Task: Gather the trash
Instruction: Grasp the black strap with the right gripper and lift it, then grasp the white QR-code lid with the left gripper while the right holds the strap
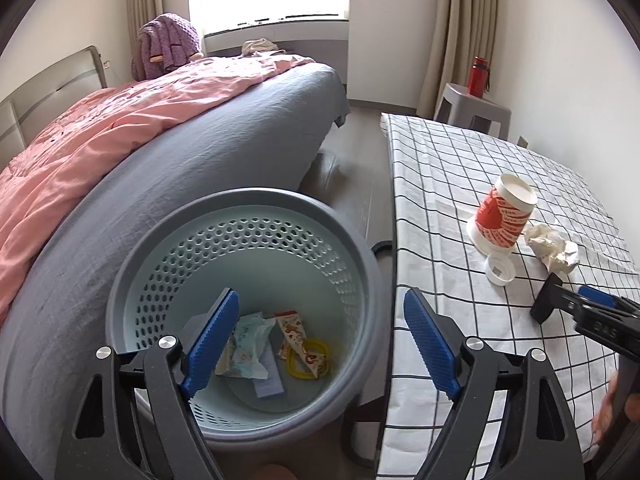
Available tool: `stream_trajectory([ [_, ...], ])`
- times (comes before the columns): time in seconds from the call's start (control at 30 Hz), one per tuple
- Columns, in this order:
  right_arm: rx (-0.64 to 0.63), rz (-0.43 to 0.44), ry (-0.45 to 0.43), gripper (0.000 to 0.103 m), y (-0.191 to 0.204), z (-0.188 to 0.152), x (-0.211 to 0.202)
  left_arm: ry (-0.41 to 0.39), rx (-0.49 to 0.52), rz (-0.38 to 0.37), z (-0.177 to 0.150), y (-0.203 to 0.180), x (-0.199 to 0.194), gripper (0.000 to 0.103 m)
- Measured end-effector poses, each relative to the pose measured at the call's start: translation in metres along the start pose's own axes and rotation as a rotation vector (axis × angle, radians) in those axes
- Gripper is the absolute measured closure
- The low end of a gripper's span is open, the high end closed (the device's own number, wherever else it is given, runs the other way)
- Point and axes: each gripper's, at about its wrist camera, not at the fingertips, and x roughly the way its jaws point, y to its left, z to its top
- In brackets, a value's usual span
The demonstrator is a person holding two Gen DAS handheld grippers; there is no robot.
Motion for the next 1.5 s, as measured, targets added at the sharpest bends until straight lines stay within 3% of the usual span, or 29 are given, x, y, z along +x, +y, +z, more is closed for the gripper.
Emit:
stream_trajectory([
  [0.23,-0.015,-0.024,0.028,0.037,0.001,0.001,0.016,0.008,0.018,-0.013,0.001,-0.013,0.005,0.022],
  [0.3,-0.028,-0.022,0.042,0.045,0.003,-0.001,0.020,0.010,0.022,-0.030,0.001,-0.018,0.006,0.020],
  [0.43,-0.045,-0.006,0.064,0.077,0.005,-0.004,0.024,0.019,0.041,-0.051,0.001,-0.029,0.009,0.020],
  [0.63,-0.025,0.046,0.047,0.094,-0.004,-0.008,0.012,0.033,0.078,-0.061,-0.001,-0.046,0.014,0.020],
  [1.13,0.039,0.142,-0.035,0.096,-0.042,-0.015,-0.033,0.080,0.196,-0.109,-0.005,-0.104,0.024,0.020],
  [1.5,0.094,0.161,-0.055,0.095,-0.077,-0.018,-0.047,0.147,0.207,-0.118,0.013,-0.155,0.068,0.020],
])
